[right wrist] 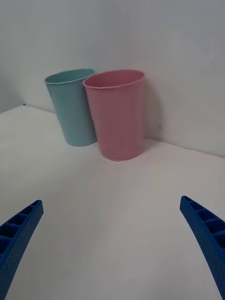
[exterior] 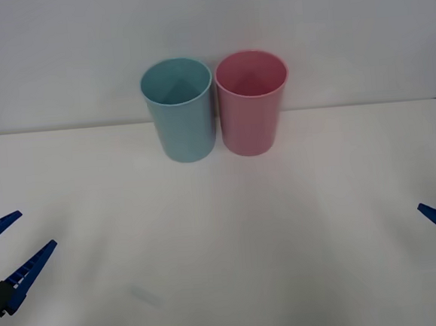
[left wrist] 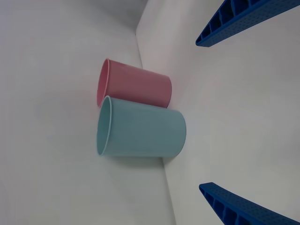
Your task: Grasp the object on the table and drop it into the matching bin: aluminum can to the light blue bin, PET bottle to the pink bin.
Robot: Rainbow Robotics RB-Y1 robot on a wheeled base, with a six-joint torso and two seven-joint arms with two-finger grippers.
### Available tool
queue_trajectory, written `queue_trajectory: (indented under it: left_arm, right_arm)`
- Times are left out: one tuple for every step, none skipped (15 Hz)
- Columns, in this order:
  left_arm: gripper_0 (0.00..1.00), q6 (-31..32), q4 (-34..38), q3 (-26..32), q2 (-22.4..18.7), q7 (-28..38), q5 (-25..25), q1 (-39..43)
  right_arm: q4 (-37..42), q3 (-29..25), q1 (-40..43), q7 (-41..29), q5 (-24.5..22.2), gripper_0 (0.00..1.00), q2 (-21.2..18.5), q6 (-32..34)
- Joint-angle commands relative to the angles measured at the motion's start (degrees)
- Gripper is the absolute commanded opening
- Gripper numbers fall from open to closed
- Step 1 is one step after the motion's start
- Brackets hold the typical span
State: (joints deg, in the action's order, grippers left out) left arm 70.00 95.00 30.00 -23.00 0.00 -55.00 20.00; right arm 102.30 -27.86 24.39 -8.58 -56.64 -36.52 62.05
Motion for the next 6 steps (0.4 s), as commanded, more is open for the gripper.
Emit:
queue_trajectory:
  left_arm:
    - [1.0,0.0,0.0,0.0,0.0,0.0,0.0,0.0]
    - [1.0,0.0,0.0,0.0,0.0,0.0,0.0,0.0]
    - [1.0,0.0,0.0,0.0,0.0,0.0,0.0,0.0]
    - [1.0,0.0,0.0,0.0,0.0,0.0,0.0,0.0]
    - [1.0,0.0,0.0,0.0,0.0,0.0,0.0,0.0]
    - [1.0,0.0,0.0,0.0,0.0,0.0,0.0,0.0]
  right_arm:
    - [-0.26,-2.11,1.36,-0.03,-1.99,1.0,2.42,0.88]
    - [-0.26,-2.2,1.71,-0.21,-2.16,1.0,2.6,0.97]
    - [-0.17,-2.11,1.89,-0.21,-2.25,1.0,2.6,0.97]
    - [-0.17,-2.11,1.89,-0.21,-2.25,1.0,2.6,0.97]
    - [-0.17,-2.11,1.89,-0.21,-2.25,1.0,2.6,0.97]
    - [-0.17,-2.11,1.89,-0.21,-2.25,1.0,2.6,0.97]
